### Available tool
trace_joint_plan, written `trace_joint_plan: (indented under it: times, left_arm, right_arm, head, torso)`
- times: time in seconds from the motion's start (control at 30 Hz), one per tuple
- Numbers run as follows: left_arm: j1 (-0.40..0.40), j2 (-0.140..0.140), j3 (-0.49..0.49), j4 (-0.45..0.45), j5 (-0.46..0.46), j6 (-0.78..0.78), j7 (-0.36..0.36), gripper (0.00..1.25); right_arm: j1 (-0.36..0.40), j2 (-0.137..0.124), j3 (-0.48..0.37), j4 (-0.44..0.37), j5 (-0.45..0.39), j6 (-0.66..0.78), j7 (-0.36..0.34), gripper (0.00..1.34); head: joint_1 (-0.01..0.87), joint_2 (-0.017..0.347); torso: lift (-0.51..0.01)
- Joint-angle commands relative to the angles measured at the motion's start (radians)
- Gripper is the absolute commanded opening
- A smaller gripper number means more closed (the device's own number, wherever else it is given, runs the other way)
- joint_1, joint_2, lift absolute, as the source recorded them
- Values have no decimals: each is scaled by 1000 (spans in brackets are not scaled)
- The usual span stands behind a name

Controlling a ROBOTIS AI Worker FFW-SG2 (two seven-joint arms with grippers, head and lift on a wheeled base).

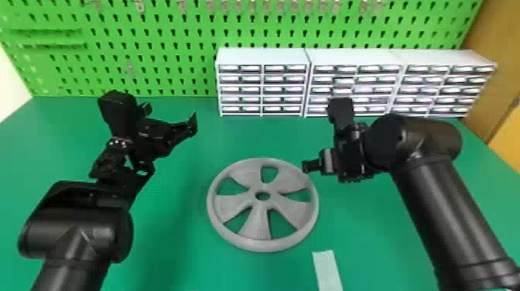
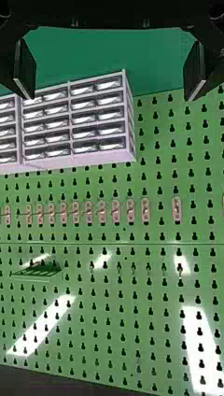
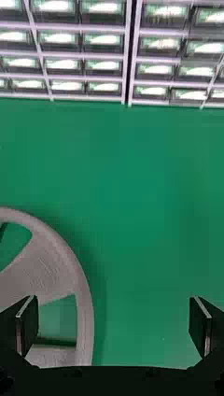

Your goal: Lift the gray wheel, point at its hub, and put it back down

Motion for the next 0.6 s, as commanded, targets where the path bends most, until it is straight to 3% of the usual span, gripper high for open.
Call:
trace_joint_plan:
  times: [0.0,0.57]
  left_arm:
    - [0,1,1,0,-1,7,0,1152]
    - [-5,1,-8,0,-7,8,0,1151]
  right_arm:
    - [-12,6,23,61,0,-6,0,1244]
    - [-23,13,52,199,3,-46,0,1244]
  head:
    - [692,48]
    - [692,48]
  torso:
    - [-88]
    - [-88]
